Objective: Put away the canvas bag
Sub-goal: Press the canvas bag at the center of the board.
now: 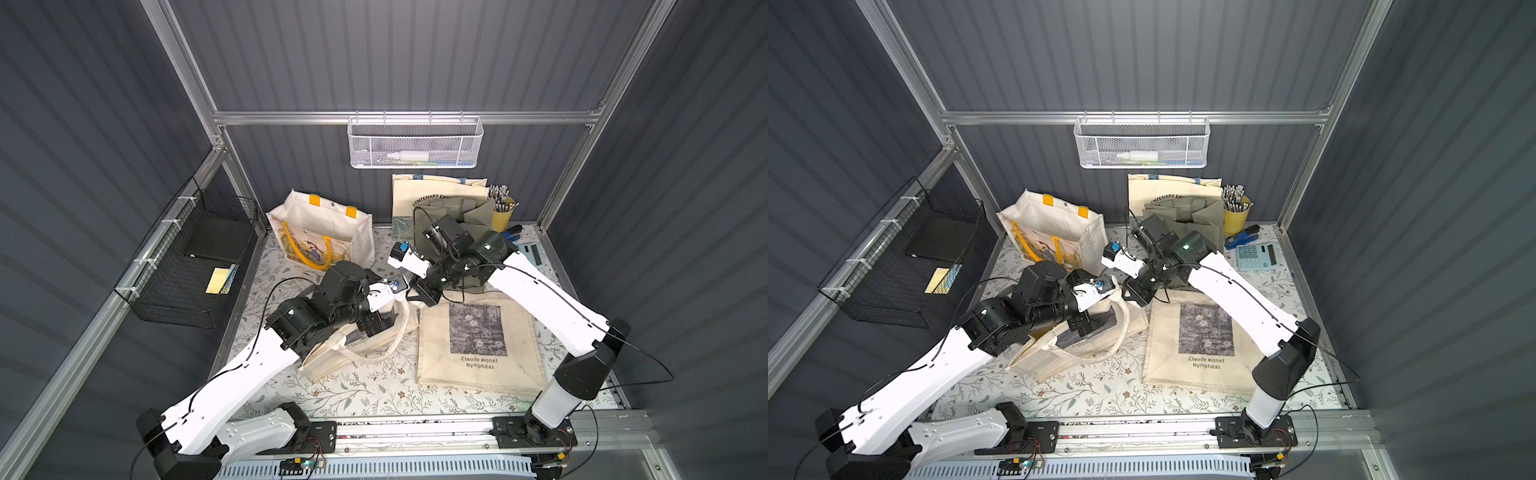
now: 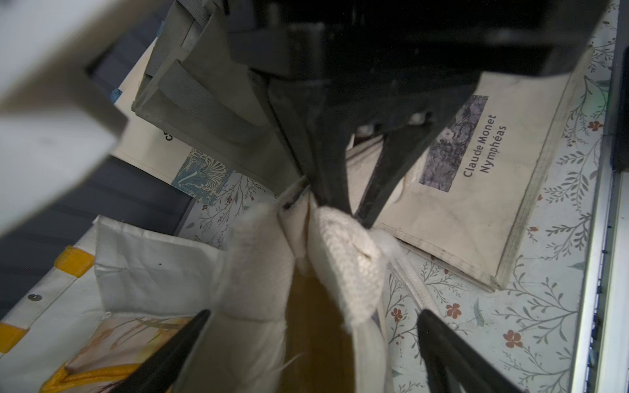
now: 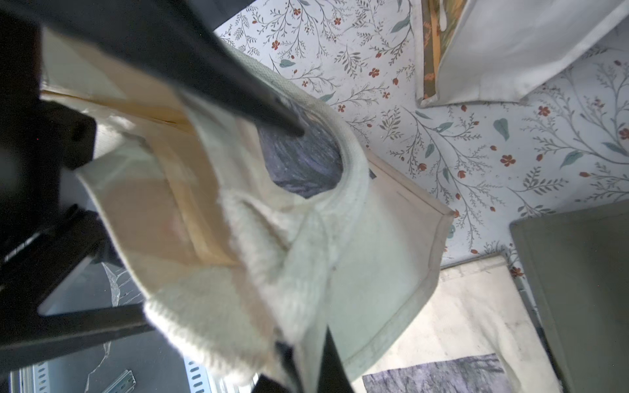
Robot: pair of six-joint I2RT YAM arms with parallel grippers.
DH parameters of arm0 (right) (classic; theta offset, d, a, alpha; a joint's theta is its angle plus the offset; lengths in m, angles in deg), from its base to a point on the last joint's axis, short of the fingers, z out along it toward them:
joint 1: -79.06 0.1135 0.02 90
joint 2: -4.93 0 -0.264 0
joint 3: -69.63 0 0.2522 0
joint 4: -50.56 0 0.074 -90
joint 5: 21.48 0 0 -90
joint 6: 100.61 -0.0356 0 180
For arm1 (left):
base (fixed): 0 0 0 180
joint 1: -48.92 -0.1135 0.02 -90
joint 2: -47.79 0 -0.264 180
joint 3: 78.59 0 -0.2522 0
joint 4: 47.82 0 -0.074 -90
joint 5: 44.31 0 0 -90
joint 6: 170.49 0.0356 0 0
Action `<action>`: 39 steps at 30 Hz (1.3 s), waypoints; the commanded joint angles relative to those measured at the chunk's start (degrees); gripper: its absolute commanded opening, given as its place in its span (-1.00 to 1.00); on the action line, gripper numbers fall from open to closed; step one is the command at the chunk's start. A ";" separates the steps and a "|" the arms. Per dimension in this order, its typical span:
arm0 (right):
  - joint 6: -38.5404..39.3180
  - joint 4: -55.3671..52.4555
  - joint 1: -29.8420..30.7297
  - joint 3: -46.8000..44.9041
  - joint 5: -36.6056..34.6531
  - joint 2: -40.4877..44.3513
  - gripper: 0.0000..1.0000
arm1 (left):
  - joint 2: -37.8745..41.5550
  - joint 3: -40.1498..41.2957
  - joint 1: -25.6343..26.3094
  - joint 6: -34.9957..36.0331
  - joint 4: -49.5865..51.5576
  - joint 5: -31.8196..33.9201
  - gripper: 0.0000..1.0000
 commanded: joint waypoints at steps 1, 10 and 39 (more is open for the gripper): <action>0.54 6.13 0.37 -0.83 4.00 4.35 -1.00 | 0.16 -1.40 0.33 -0.74 3.66 -2.22 0.46; -1.04 10.98 0.39 -4.59 5.65 6.22 -1.00 | -1.50 -5.76 0.33 1.03 7.19 -6.35 -1.00; -14.13 46.84 -13.19 -42.05 22.85 31.44 0.28 | -2.61 -19.61 -10.52 6.55 11.13 -35.66 -1.00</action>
